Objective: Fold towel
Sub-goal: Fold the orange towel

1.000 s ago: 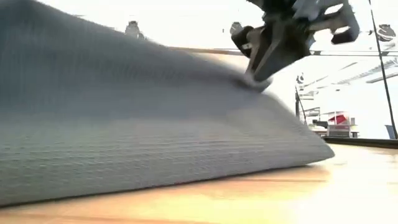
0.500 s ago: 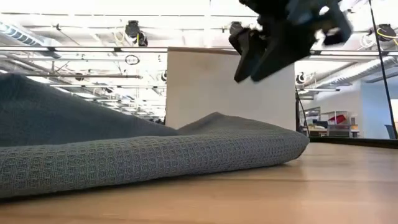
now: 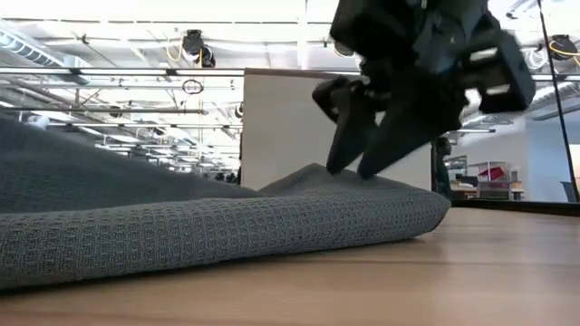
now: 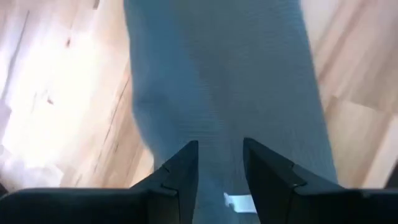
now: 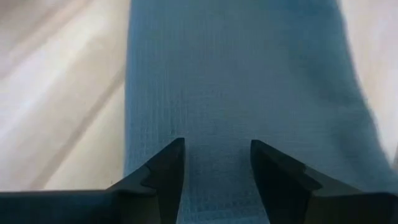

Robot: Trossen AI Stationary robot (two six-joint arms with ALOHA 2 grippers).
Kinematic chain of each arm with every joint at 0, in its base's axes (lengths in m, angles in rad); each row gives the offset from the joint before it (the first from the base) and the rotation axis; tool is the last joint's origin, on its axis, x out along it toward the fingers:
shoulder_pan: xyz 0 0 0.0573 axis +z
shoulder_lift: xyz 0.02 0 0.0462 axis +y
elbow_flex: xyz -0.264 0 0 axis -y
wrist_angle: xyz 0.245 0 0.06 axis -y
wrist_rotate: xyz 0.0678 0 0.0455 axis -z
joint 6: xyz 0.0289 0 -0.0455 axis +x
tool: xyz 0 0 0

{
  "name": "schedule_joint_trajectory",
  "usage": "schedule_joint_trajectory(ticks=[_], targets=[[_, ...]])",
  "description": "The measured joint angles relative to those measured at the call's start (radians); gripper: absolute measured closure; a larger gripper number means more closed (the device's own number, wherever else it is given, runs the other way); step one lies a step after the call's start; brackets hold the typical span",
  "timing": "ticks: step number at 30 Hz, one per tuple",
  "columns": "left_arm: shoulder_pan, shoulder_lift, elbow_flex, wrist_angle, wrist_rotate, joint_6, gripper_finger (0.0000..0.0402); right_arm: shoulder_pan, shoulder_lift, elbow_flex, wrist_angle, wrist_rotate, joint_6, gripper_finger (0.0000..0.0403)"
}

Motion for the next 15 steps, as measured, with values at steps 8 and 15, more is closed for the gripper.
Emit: schedule_joint_trajectory(ticks=[8,15], targets=[[0.015,0.000,0.081,0.001,-0.025,0.122,0.0270,-0.023,0.037,0.000,-0.085,0.007,0.012,0.0234],[0.029,-0.001,0.070,0.050,-0.194,0.184,0.0270,-0.028,0.037,0.000,-0.213,0.011,0.061,0.0234]])
